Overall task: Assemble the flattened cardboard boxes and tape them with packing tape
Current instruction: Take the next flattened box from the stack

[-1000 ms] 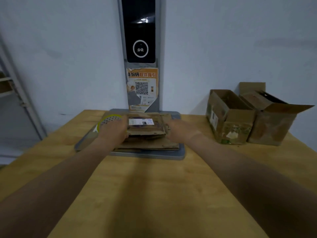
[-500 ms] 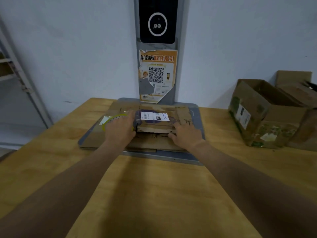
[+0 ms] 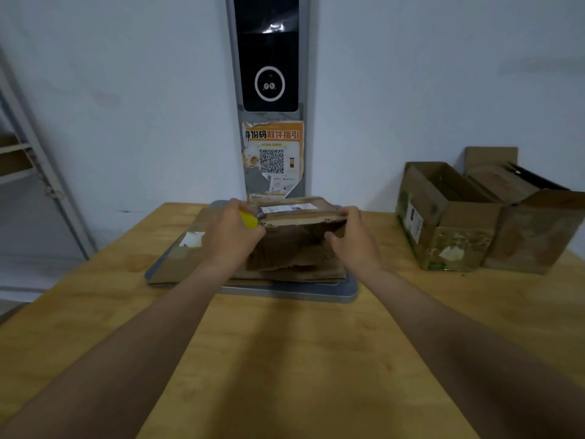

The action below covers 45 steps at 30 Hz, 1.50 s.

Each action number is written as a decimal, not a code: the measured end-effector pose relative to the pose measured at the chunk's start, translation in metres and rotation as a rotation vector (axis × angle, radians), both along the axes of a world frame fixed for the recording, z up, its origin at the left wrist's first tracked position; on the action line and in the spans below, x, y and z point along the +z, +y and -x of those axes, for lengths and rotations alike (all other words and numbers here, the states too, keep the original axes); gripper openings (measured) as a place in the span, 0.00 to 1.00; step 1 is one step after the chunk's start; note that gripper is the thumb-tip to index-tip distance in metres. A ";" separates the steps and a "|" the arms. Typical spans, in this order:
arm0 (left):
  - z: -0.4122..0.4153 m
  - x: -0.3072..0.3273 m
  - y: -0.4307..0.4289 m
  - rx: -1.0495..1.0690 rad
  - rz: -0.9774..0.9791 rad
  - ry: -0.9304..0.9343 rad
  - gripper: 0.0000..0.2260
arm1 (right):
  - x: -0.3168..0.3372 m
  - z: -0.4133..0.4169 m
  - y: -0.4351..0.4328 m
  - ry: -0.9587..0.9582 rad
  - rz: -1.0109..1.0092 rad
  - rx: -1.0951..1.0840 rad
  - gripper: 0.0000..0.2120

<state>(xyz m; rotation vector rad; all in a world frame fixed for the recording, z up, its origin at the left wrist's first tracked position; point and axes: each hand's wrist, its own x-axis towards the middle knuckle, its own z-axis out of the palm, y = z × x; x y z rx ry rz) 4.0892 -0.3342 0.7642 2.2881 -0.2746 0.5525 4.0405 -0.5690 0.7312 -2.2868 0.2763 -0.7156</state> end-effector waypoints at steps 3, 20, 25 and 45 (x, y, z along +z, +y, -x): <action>0.029 0.024 -0.010 -0.019 0.097 0.035 0.15 | 0.023 0.038 -0.006 -0.196 0.021 -0.019 0.26; 0.154 0.086 -0.045 -0.268 0.128 0.485 0.10 | 0.124 0.210 -0.066 0.300 0.041 -0.009 0.08; 0.158 0.062 -0.059 -0.275 0.235 0.496 0.12 | 0.098 0.220 -0.067 0.206 -0.042 0.093 0.07; 0.161 0.017 -0.051 -0.200 0.290 0.551 0.04 | 0.030 0.256 -0.075 0.047 -0.272 0.265 0.27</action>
